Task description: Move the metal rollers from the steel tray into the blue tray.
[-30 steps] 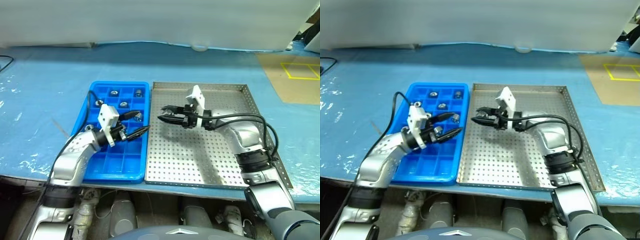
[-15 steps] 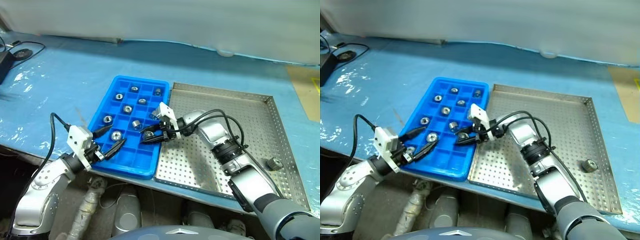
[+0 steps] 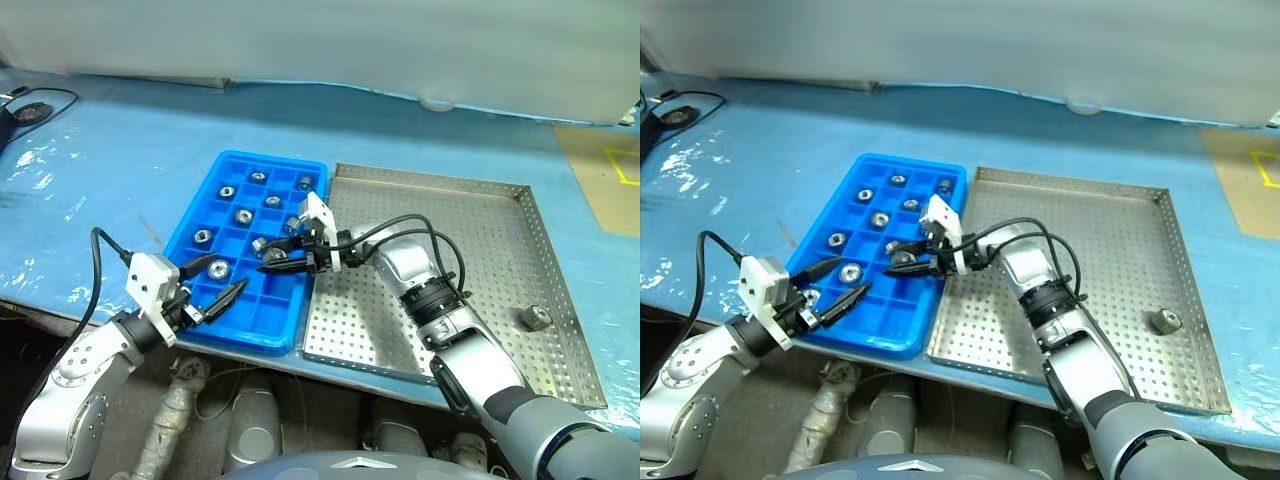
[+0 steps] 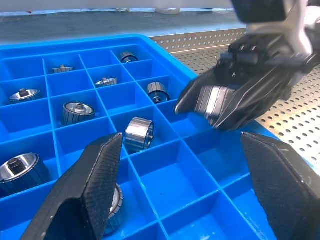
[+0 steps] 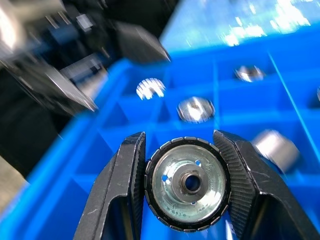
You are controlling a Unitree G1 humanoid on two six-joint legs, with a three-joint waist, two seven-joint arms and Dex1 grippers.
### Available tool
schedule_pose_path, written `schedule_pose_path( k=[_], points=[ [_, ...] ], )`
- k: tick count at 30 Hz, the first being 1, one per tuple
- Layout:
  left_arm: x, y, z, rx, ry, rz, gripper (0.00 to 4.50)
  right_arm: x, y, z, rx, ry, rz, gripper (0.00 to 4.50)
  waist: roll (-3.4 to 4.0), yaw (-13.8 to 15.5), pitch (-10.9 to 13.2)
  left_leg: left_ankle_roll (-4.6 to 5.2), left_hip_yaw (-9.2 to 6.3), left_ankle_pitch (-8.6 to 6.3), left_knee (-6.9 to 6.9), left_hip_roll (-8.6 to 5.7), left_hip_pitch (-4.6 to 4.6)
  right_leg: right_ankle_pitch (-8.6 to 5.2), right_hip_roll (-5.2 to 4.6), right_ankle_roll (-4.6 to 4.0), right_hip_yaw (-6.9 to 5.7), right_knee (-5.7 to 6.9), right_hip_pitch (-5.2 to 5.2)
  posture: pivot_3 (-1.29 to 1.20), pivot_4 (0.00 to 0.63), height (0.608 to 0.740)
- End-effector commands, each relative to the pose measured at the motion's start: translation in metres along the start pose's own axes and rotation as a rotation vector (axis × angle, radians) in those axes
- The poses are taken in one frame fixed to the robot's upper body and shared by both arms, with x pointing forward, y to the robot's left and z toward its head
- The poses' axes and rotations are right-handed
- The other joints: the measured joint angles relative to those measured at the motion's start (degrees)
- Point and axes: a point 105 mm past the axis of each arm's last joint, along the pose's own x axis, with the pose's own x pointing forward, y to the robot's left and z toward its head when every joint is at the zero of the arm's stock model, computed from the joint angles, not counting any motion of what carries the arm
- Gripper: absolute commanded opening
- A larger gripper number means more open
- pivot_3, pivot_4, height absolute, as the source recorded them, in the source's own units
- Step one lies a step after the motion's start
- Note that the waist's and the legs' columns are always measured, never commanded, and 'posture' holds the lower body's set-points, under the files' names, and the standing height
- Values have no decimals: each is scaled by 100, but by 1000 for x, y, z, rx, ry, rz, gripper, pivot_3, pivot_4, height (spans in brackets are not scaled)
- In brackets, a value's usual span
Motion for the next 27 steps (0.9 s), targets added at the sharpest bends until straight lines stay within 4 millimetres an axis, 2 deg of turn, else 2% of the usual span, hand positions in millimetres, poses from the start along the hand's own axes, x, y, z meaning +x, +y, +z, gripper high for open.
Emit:
schedule_pose_path(
  k=[1,6,12,19,23,27],
  points=[
    [-1,-1,11,21,-34,-14,3984,4,15,21,-70,-28,89,1729,0,75,0,-1,0,1,0,-1,-3,4,0,-8,-1,-4,0,516,150,740],
    [-4,2,10,16,-43,-1,3984,12,7,-10,-173,150,25,1729,0,199,0,-7,1,0,1,-4,-23,12,-2,-28,1,-12,-15,522,150,740],
    [-12,4,7,9,-36,31,3984,19,10,-17,-209,185,51,1729,-1,283,-1,-12,0,2,1,-4,-40,12,-1,-27,2,-4,-35,541,150,740],
    [-23,7,7,9,-22,62,3984,29,27,-19,-222,182,138,1729,-2,296,-1,-12,-2,2,2,-3,-39,10,0,-24,2,-3,-34,551,150,740],
    [-24,5,6,5,-15,58,3984,33,36,-18,-226,170,167,1729,-2,308,-1,-12,-2,2,2,-3,-39,10,0,-24,3,-2,-34,545,150,740],
    [-22,5,5,-2,-14,46,3984,35,34,-19,-223,172,148,1729,-2,314,-1,-12,-2,2,4,-3,-37,10,0,-22,4,2,-34,531,150,740]
  ],
)
